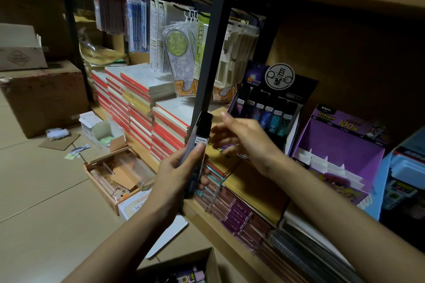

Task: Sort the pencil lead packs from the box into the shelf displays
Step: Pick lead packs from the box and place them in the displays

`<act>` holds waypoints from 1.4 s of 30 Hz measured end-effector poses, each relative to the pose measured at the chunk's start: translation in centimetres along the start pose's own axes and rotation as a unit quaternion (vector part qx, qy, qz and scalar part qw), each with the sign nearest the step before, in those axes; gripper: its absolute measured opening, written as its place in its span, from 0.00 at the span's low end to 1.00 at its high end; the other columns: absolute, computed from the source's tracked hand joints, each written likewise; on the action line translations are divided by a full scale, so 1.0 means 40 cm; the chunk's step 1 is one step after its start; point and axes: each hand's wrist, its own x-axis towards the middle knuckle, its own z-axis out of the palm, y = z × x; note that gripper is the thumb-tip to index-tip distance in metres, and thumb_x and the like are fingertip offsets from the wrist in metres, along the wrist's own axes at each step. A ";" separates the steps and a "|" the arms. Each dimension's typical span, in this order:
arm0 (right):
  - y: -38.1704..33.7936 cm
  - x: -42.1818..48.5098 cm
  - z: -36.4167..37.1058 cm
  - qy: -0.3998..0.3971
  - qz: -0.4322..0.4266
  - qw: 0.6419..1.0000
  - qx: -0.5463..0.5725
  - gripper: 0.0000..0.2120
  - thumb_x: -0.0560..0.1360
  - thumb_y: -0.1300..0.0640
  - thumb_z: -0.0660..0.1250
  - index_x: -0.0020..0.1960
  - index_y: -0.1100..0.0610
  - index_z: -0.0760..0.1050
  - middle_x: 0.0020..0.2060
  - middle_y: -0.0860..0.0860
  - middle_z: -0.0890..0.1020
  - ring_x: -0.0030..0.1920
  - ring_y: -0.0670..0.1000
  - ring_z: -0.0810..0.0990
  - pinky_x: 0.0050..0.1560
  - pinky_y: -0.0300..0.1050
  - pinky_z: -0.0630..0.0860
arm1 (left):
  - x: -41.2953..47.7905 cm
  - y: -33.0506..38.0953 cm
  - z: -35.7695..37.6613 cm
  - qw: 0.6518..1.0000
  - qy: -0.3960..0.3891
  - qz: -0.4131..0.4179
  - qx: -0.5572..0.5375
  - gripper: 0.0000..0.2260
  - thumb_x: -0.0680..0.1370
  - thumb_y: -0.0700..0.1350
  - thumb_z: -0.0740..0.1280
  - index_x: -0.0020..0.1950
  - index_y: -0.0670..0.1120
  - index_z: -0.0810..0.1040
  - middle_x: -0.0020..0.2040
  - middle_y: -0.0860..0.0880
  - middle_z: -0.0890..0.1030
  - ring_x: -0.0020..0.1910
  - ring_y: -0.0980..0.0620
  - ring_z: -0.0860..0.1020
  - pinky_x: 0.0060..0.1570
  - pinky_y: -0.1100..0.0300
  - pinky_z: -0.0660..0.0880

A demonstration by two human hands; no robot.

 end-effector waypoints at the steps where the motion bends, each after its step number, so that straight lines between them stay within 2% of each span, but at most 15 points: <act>1: 0.000 -0.026 0.016 -0.026 0.009 0.999 0.021 0.20 0.74 0.42 0.61 0.45 0.59 0.79 0.37 0.52 0.83 0.37 0.49 0.82 0.33 0.39 0.77 | -0.001 -0.001 0.001 1.000 -0.002 -0.001 -0.001 0.17 0.72 0.56 0.67 0.50 0.44 0.80 0.31 0.49 0.80 0.27 0.55 0.78 0.27 0.67 0.73; 3: 0.004 -0.057 0.034 -0.056 0.014 0.998 0.010 0.20 0.73 0.43 0.64 0.48 0.61 0.79 0.39 0.53 0.83 0.39 0.50 0.82 0.36 0.40 0.77 | -0.002 -0.003 0.001 1.000 -0.003 0.000 0.006 0.16 0.73 0.56 0.66 0.49 0.44 0.80 0.32 0.49 0.81 0.28 0.55 0.78 0.28 0.67 0.74; 7: 0.014 -0.070 0.034 -0.048 0.008 0.999 0.000 0.08 0.76 0.55 0.66 0.47 0.59 0.79 0.42 0.54 0.81 0.44 0.50 0.81 0.46 0.46 0.76 | 0.000 -0.001 -0.004 0.998 -0.023 0.001 0.050 0.17 0.73 0.58 0.65 0.52 0.46 0.80 0.36 0.51 0.83 0.33 0.56 0.81 0.31 0.67 0.75; 11: 0.020 -0.070 0.023 -0.033 0.014 0.999 0.041 0.05 0.76 0.58 0.66 0.47 0.59 0.78 0.41 0.52 0.81 0.42 0.47 0.81 0.42 0.40 0.76 | -0.002 -0.001 -0.003 0.997 -0.036 -0.006 0.065 0.22 0.71 0.62 0.61 0.53 0.47 0.78 0.39 0.53 0.84 0.37 0.55 0.83 0.33 0.66 0.77; 15: -0.003 -0.036 -0.035 0.058 -0.017 0.993 0.103 0.04 0.76 0.61 0.64 0.46 0.60 0.77 0.42 0.53 0.82 0.39 0.46 0.81 0.37 0.36 0.78 | -0.003 -0.006 0.010 0.997 0.027 0.011 0.076 0.25 0.72 0.63 0.53 0.45 0.43 0.76 0.31 0.51 0.80 0.27 0.62 0.77 0.26 0.71 0.71; 17: -0.018 -0.002 -0.089 0.134 -0.033 0.981 0.136 0.04 0.77 0.61 0.64 0.45 0.58 0.76 0.44 0.53 0.81 0.41 0.46 0.82 0.38 0.34 0.79 | 0.000 -0.006 0.013 0.994 0.044 0.032 0.097 0.23 0.73 0.60 0.53 0.47 0.41 0.72 0.33 0.52 0.76 0.25 0.66 0.74 0.25 0.73 0.69; 20: -0.017 0.064 -0.168 0.271 -0.064 0.959 0.042 0.05 0.77 0.61 0.65 0.49 0.61 0.77 0.42 0.54 0.82 0.37 0.45 0.81 0.37 0.33 0.78 | 0.006 -0.012 0.007 0.988 0.062 0.061 0.126 0.19 0.75 0.57 0.56 0.50 0.42 0.70 0.35 0.52 0.73 0.27 0.67 0.75 0.25 0.73 0.69; 23: 0.008 0.121 -0.209 0.335 -0.080 0.936 -0.076 0.08 0.77 0.60 0.65 0.53 0.64 0.77 0.44 0.57 0.82 0.37 0.46 0.80 0.40 0.35 0.78 | 0.015 -0.023 0.002 0.984 0.076 0.075 0.140 0.15 0.78 0.52 0.59 0.53 0.40 0.69 0.37 0.52 0.74 0.29 0.67 0.76 0.25 0.74 0.70; 27: 0.044 0.162 -0.210 0.324 -0.091 0.927 -0.163 0.09 0.77 0.61 0.65 0.54 0.64 0.78 0.44 0.57 0.81 0.39 0.46 0.79 0.39 0.33 0.77 | 0.023 -0.037 -0.004 0.982 0.080 0.075 0.155 0.12 0.79 0.49 0.61 0.55 0.41 0.69 0.40 0.52 0.74 0.30 0.69 0.76 0.25 0.75 0.69; 31: 0.061 0.182 -0.206 0.327 -0.090 0.921 -0.191 0.09 0.77 0.59 0.66 0.53 0.62 0.79 0.44 0.57 0.83 0.43 0.53 0.82 0.49 0.49 0.80 | 0.028 -0.046 -0.010 0.984 0.060 0.054 0.158 0.05 0.79 0.46 0.60 0.53 0.46 0.68 0.46 0.51 0.76 0.34 0.69 0.77 0.27 0.74 0.71; 33: 0.062 0.192 -0.206 0.321 -0.092 0.922 -0.195 0.08 0.76 0.59 0.66 0.51 0.61 0.80 0.43 0.58 0.83 0.44 0.56 0.82 0.50 0.51 0.80 | 0.030 -0.050 -0.010 0.985 0.063 0.050 0.152 0.04 0.80 0.44 0.60 0.53 0.46 0.68 0.46 0.51 0.76 0.34 0.69 0.77 0.27 0.74 0.71; 35: 0.065 0.204 -0.204 0.302 -0.084 0.924 -0.218 0.07 0.76 0.59 0.66 0.51 0.62 0.80 0.43 0.58 0.83 0.44 0.56 0.82 0.48 0.50 0.80 | 0.032 -0.050 -0.009 0.986 0.065 0.046 0.144 0.03 0.80 0.43 0.59 0.53 0.45 0.68 0.45 0.50 0.76 0.33 0.68 0.77 0.27 0.74 0.70; 39: 0.087 0.221 -0.196 0.297 -0.049 0.923 -0.241 0.08 0.77 0.60 0.65 0.51 0.62 0.80 0.43 0.57 0.82 0.40 0.49 0.81 0.37 0.37 0.77 | 0.032 -0.049 -0.008 0.989 0.060 0.042 0.127 0.05 0.80 0.44 0.59 0.54 0.44 0.68 0.45 0.50 0.76 0.33 0.68 0.78 0.27 0.74 0.71; 42: 0.086 0.229 -0.197 0.304 -0.038 0.918 -0.253 0.08 0.77 0.60 0.65 0.49 0.63 0.80 0.41 0.58 0.83 0.40 0.50 0.81 0.41 0.43 0.79 | 0.029 -0.048 -0.007 0.990 0.050 0.045 0.126 0.06 0.80 0.45 0.60 0.54 0.44 0.69 0.46 0.50 0.77 0.34 0.67 0.78 0.28 0.74 0.71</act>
